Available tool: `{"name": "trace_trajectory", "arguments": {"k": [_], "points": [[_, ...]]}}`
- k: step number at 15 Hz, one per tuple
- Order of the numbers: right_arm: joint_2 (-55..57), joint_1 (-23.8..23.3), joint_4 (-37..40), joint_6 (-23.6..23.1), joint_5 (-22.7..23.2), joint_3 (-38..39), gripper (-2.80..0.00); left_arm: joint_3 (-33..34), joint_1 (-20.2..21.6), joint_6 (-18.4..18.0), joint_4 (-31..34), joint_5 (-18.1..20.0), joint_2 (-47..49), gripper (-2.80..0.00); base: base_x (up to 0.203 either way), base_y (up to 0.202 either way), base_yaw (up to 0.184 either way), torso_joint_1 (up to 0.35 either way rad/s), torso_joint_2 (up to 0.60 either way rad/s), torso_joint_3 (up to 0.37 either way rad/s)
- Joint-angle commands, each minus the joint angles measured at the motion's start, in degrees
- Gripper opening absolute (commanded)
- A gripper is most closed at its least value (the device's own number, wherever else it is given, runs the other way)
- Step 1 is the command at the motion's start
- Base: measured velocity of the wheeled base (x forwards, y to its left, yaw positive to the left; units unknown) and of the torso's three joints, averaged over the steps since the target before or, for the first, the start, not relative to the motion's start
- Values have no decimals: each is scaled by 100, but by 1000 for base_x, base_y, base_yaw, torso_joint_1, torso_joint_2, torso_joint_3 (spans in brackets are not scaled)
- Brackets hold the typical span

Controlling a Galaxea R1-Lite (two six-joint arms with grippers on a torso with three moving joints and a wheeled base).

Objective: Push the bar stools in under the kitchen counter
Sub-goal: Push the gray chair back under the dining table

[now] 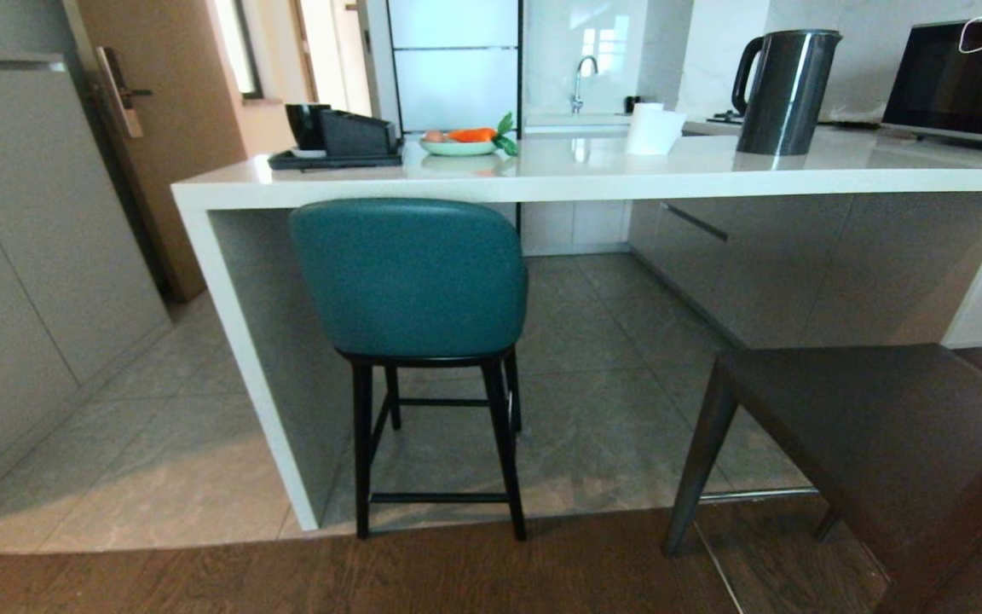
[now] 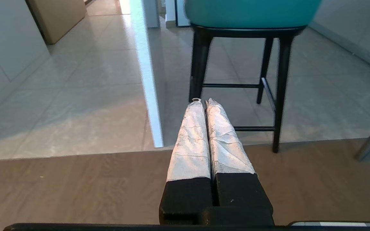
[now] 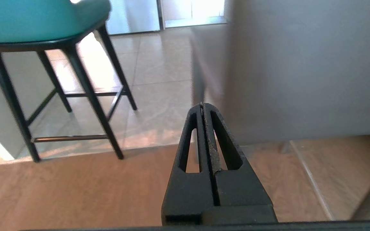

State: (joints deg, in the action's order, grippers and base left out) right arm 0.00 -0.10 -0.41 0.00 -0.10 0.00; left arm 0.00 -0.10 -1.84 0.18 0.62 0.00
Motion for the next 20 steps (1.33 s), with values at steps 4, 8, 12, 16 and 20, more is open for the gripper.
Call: {"name": "trace_trajectory", "arguments": {"k": [4, 8, 12, 16, 20], "points": [[9, 1, -2, 0, 2, 26, -280, 0, 1, 50, -3, -1, 6, -280, 0, -195, 2, 0, 1, 2], [9, 1, -2, 0, 2, 26, -280, 0, 1, 61, -3, -12, 2, -280, 0, -194, 2, 1, 3, 3], [9, 1, -2, 0, 2, 26, -280, 0, 1, 61, -1, -18, 9, -280, 0, -197, 2, 3, 0, 5], [9, 1, -2, 0, 2, 26, -280, 0, 1, 61, -9, -26, 9, -280, 0, -199, 2, 2, 1, 4], [9, -7, -2, 0, 2, 26, -280, 0, 1, 79, -9, -18, 9, -280, 0, -112, 0, 3, 3, -1]]}}
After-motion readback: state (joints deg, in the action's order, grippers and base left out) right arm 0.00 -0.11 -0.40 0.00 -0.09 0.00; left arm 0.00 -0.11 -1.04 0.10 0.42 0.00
